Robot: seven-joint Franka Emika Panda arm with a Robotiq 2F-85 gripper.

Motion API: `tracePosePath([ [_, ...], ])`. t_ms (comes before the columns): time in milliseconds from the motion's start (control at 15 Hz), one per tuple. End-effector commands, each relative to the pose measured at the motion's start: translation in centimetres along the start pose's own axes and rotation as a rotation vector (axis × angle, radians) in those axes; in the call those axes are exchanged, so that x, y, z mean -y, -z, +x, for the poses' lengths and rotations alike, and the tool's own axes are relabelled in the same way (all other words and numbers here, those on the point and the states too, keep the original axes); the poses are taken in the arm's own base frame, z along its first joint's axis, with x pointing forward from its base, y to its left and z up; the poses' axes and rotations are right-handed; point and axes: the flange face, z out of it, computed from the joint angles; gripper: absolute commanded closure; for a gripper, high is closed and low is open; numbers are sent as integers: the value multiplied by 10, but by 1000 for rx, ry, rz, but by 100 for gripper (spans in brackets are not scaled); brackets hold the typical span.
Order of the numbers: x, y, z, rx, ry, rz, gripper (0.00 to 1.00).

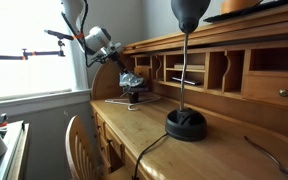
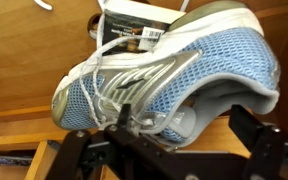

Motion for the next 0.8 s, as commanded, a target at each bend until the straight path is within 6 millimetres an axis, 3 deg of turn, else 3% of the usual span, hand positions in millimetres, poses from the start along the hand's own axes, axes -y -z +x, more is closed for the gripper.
tracePosePath([
  [0,7,-14,3,7,-38,-31,0],
  [400,10,-26,1,43,-53,-65,2],
  [467,11,-26,0,46,-58,-72,26],
  [533,11,-27,0,47,-62,-78,26],
  [733,10,-24,3,44,-75,-92,51],
])
